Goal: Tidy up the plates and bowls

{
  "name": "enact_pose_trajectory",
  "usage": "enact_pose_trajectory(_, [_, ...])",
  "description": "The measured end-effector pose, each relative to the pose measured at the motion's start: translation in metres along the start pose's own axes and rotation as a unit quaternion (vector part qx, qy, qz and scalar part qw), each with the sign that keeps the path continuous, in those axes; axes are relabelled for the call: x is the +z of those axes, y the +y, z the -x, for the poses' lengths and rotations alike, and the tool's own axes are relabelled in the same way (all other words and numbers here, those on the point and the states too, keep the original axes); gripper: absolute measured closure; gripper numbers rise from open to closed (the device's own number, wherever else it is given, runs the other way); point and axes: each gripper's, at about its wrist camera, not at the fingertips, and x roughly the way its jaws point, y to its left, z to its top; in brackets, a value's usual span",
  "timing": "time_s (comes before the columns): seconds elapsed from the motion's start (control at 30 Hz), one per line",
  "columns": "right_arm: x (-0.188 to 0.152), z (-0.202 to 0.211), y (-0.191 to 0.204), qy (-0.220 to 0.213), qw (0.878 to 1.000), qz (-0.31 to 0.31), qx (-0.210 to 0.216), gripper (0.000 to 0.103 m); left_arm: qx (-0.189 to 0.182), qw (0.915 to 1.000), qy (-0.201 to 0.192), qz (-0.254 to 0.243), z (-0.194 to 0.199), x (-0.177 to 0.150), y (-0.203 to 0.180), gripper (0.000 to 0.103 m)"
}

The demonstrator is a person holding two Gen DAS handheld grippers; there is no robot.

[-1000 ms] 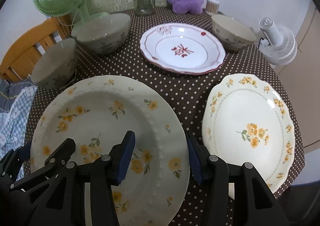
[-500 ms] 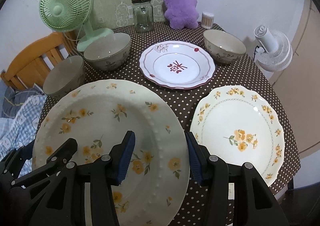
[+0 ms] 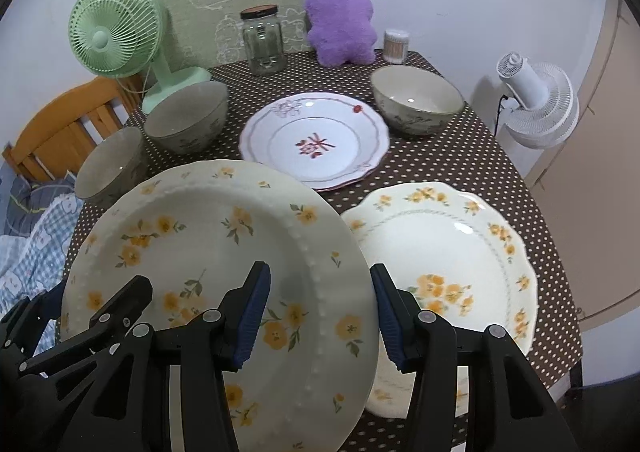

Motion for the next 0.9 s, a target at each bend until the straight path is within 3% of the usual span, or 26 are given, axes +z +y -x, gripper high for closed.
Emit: enact_pose_trajectory(0.9, [0.013,-0.006,-0.130,0.015,1.000,-0.007,-0.023,0.048,-0.012,0.9997,0.017,-0.010,-0.025,0.004,-0.125,0.031])
